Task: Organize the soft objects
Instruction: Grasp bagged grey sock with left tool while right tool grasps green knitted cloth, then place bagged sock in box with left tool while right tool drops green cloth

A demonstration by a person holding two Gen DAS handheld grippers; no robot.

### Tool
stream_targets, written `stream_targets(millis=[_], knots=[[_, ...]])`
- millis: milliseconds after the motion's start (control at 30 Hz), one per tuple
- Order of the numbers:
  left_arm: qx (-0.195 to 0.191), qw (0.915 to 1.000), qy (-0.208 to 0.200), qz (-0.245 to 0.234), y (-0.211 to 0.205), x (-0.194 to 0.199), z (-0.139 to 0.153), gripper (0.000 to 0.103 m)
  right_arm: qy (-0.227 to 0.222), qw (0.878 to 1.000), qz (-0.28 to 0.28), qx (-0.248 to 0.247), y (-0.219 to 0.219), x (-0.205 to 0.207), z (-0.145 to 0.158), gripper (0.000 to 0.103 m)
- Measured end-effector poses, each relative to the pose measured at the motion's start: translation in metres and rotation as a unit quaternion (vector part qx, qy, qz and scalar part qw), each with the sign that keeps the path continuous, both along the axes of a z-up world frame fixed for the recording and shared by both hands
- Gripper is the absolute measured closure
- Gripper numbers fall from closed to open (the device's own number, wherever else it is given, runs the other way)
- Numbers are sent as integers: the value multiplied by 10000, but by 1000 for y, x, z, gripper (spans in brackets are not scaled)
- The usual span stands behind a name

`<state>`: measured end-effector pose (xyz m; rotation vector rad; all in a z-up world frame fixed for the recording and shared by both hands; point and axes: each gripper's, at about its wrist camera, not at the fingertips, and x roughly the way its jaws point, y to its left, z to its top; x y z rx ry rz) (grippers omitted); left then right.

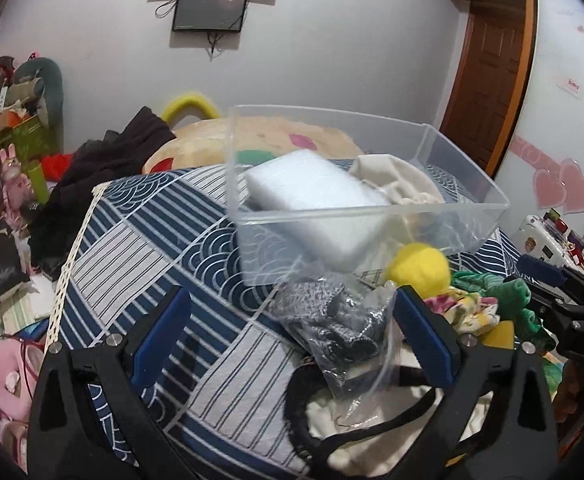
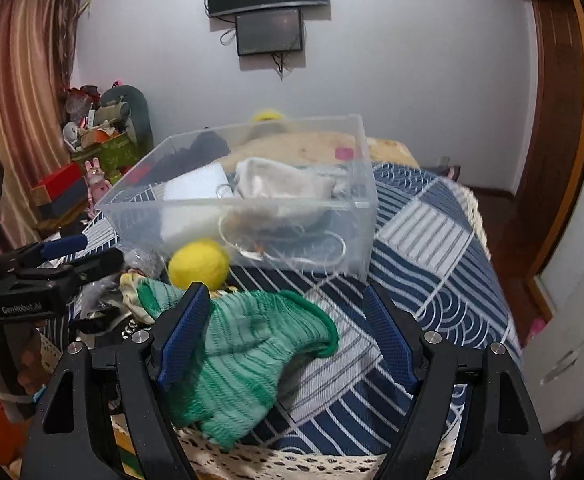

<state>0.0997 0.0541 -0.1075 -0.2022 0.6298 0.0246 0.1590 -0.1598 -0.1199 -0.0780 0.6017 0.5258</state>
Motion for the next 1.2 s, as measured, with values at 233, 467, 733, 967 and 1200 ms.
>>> stream_targets(millis=[233, 467, 733, 967, 1200], knots=[[-398, 9991, 144, -53, 3, 7, -17, 8, 355, 9991, 182, 154, 2, 3, -10, 40], [-296, 9986, 176, -397, -18, 11, -20, 41, 542, 9973, 422, 254, 7, 1, -15, 67], [-190, 9980, 42, -609, -29, 5, -12, 67, 443, 9974, 512, 255, 13, -6, -14, 94], [75, 9975, -259, -653, -35, -16, 4, 73, 105, 9992, 343, 198, 8, -12, 1, 95], [158, 9957, -623, -666, -35, -37, 29, 73, -199, 9992, 180, 312, -6, -17, 20, 95]])
